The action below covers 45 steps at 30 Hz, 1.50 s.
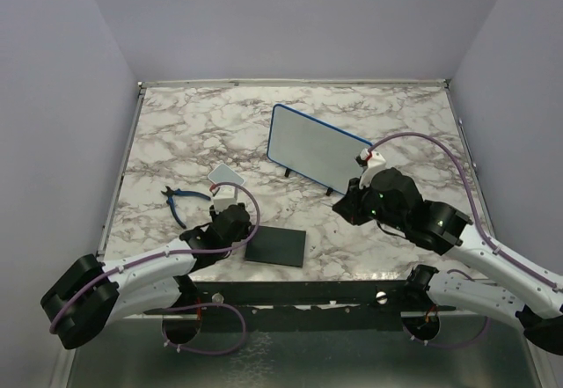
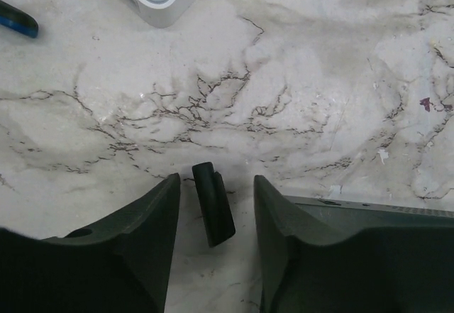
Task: Write a sentence on the whiteboard
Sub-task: Place the pen cap at the center of the board.
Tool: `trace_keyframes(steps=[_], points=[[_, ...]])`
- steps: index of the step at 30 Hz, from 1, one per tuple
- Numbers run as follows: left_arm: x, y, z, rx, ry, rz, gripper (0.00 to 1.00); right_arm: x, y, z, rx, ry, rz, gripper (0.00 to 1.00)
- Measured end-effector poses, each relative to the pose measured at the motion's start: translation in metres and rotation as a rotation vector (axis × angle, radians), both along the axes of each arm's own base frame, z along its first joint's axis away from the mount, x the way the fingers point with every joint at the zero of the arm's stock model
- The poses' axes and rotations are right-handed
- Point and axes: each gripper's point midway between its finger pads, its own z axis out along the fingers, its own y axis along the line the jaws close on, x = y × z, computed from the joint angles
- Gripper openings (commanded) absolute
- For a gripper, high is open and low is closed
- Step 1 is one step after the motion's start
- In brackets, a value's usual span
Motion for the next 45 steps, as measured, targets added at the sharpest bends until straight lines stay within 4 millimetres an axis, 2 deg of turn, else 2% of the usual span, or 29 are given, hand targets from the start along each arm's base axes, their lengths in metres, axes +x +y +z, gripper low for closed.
trace_keyframes(steps=[1,3,4,5,10,13,18,20,25,27,28,30,33,35,39,42,45], points=[[0.000,0.000,0.000,-0.004,0.000,0.001,0.60,0.000,0.000,0.000,0.001,0.000,-0.001,0.00],[0.000,-0.002,0.001,-0.007,0.004,-0.003,0.86,0.000,-0.001,0.000,0.002,-0.001,-0.001,0.01],[0.000,-0.002,0.002,-0.005,0.005,-0.006,0.95,0.000,-0.001,0.000,0.002,-0.001,-0.001,0.01],[0.000,-0.003,0.003,-0.007,0.006,-0.004,0.98,0.000,-0.001,0.000,0.002,-0.001,-0.001,0.00],[0.006,-0.012,0.024,-0.041,-0.007,-0.013,0.99,0.000,-0.002,0.004,0.011,-0.014,-0.008,0.00],[0.012,-0.021,0.046,-0.074,-0.026,-0.021,0.99,0.003,-0.004,0.008,0.024,-0.036,-0.023,0.01],[0.033,-0.036,0.090,-0.125,-0.040,-0.042,0.99,0.014,-0.004,0.016,0.039,-0.081,-0.065,0.01],[0.045,-0.038,0.100,-0.124,-0.034,-0.053,0.99,0.022,-0.001,0.017,0.036,-0.101,-0.090,0.00],[0.084,-0.025,0.113,-0.093,0.008,-0.060,0.99,0.039,0.012,0.014,-0.011,-0.152,-0.150,0.00],[0.103,-0.015,0.122,-0.083,0.006,-0.052,0.99,0.048,0.018,0.023,-0.023,-0.198,-0.196,0.00],[0.114,-0.008,0.128,-0.072,-0.004,-0.045,0.99,0.047,0.026,0.020,-0.038,-0.200,-0.188,0.00],[0.131,0.003,0.143,-0.049,-0.040,-0.031,0.99,0.055,0.036,0.025,-0.051,-0.236,-0.225,0.00],[0.143,0.010,0.161,-0.019,-0.101,-0.039,0.99,0.070,0.051,0.031,-0.065,-0.272,-0.278,0.00],[0.148,0.013,0.165,-0.005,-0.127,-0.045,0.99,0.081,0.059,0.031,-0.076,-0.290,-0.323,0.00],[0.150,0.022,0.161,0.015,-0.129,-0.049,0.99,0.100,0.075,0.027,-0.096,-0.323,-0.369,0.00],[0.145,0.028,0.153,0.031,-0.117,-0.049,0.99,0.113,0.090,0.026,-0.103,-0.348,-0.375,0.00],[0.139,0.033,0.155,0.047,-0.132,-0.050,0.99,0.128,0.102,0.030,-0.090,-0.374,-0.381,0.00]])
